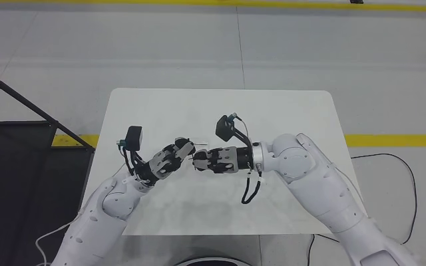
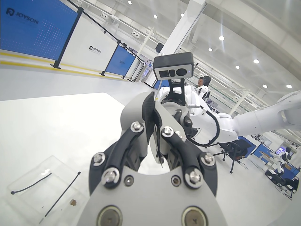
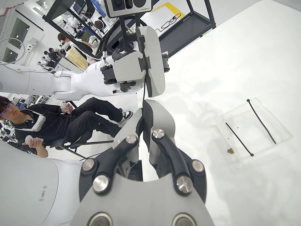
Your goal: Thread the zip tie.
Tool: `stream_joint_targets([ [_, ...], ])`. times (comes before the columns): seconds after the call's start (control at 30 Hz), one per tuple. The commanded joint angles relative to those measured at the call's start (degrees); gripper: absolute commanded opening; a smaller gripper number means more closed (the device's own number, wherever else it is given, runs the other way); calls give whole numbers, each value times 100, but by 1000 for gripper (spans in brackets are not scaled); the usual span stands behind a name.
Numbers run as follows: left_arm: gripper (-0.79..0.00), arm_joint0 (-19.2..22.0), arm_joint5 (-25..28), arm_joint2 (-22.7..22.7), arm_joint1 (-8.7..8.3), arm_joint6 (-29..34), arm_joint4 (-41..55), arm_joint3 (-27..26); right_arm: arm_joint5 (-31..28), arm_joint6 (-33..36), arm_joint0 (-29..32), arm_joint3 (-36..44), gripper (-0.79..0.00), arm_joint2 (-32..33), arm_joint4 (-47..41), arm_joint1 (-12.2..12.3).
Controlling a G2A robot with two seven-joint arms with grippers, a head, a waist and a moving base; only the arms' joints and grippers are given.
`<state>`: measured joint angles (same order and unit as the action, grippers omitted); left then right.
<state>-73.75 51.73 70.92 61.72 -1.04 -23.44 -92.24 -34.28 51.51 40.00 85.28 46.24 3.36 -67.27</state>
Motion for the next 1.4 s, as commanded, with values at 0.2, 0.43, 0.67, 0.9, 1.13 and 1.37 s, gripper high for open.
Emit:
stream_joint_targets([
  [0.2,-785,-13,-101,90,31,-86,-94,6,36,90,-4,-66,-409,32,-75,-3],
  [0.43,-785,-191,-553,317,72,-631,-857,53,924,415,-71,-272,0,85,156,24],
  [0.67,-785,-409,-557,538,81,-1039,-1354,221,1970,843,-301,-508,0,-83,512,-17],
  [0.9,-785,-434,-537,576,80,-1074,-1356,221,1970,843,-301,-508,0,-83,512,-17],
  [1.13,-785,-459,-697,574,91,-1102,-1368,167,2741,458,-248,-471,0,-179,926,-62],
  [1.37,-785,-587,-1278,438,175,-1659,-2025,146,4866,277,-645,-550,0,-912,2081,-348],
])
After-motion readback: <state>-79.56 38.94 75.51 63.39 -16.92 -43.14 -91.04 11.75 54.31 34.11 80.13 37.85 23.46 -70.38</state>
